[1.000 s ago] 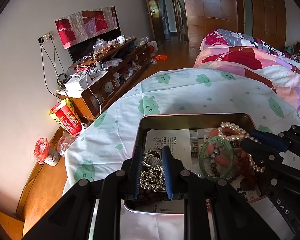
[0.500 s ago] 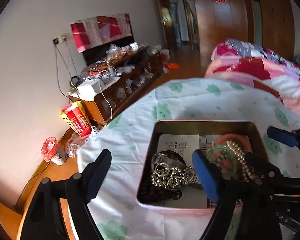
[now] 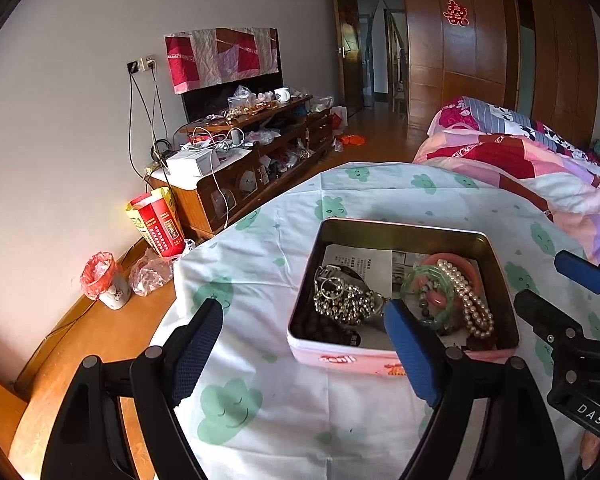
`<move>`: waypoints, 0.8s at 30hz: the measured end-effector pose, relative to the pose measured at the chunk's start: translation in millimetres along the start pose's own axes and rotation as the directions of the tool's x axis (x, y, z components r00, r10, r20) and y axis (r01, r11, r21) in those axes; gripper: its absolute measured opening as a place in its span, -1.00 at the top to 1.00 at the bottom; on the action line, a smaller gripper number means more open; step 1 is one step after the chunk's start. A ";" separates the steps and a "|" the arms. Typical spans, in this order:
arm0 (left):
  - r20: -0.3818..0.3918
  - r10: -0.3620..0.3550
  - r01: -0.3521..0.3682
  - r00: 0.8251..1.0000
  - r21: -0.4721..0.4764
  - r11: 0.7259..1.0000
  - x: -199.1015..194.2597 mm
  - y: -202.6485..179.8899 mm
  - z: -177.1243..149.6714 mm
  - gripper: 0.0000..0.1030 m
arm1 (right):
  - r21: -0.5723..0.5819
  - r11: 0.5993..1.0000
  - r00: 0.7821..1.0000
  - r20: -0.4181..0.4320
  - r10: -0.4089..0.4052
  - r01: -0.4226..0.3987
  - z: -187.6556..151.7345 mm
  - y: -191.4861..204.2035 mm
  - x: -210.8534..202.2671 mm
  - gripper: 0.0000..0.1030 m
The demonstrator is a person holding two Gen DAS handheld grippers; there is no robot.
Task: Organize jewelry
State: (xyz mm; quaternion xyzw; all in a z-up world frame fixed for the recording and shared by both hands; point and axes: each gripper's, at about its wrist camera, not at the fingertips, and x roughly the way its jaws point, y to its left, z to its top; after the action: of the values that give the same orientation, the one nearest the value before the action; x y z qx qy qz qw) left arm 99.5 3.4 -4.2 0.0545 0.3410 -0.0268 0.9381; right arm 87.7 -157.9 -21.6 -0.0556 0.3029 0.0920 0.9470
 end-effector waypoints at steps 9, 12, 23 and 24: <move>-0.008 0.003 -0.003 1.000 -0.004 1.000 -1.8 1.5 -3.6 -0.62 | -0.005 1.000 1.000 -0.009 0.001 -0.001 -4.8 2.8 -2.8 -0.33; -0.008 0.003 -0.003 1.000 -0.004 1.000 -1.5 1.6 -4.0 -0.62 | -0.007 1.000 1.000 -0.009 0.001 -0.001 -5.0 3.0 -3.0 -0.33; -0.010 0.001 -0.001 1.000 -0.002 1.000 -2.5 1.7 -6.4 -0.62 | -0.007 1.000 1.000 -0.007 0.001 -0.001 -5.1 3.2 -3.7 -0.34; -0.010 0.001 -0.001 1.000 -0.003 1.000 -2.7 1.8 -6.8 -0.62 | -0.008 1.000 1.000 -0.008 0.002 -0.002 -5.2 3.2 -3.6 -0.35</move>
State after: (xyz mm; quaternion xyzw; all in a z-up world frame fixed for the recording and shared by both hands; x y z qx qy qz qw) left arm 93.2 6.0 -7.5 0.0536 0.3455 -0.0256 0.9365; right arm 81.2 -156.1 -23.8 -0.0594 0.3062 0.0941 0.9454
